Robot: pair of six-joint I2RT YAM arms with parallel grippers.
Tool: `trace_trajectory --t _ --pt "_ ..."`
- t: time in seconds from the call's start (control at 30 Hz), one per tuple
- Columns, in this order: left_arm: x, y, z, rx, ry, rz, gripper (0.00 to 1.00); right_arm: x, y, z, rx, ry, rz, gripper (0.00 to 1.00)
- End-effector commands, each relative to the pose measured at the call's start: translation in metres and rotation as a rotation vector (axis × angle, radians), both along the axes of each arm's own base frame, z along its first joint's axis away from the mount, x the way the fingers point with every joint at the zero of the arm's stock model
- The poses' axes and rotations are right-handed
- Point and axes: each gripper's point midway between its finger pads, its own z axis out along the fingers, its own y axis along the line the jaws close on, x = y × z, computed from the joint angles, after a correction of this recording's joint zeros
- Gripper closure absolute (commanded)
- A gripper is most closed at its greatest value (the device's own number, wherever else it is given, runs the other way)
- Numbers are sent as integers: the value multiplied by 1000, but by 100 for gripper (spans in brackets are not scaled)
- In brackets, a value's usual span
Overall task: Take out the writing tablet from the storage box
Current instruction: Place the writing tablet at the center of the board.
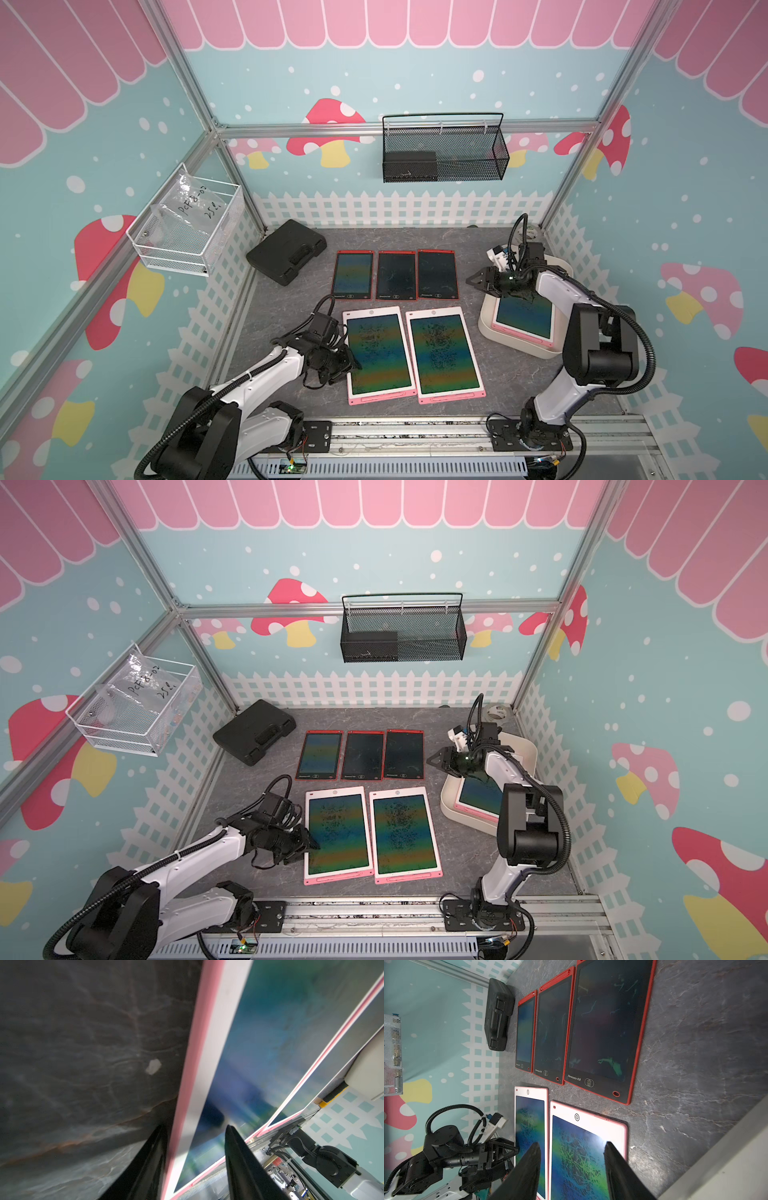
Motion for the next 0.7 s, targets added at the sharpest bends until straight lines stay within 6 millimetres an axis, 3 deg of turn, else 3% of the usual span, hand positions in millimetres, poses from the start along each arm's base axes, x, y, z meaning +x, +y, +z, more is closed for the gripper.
trace_trajectory --t 0.0,0.37,0.67 --pt "12 1 7 17 -23 1 52 -1 6 -3 9 -1 38 48" --pt "26 -7 3 27 6 -64 52 -1 6 -4 9 2 37 48" --pt "27 4 6 55 6 -38 39 1 6 -8 9 13 41 45"
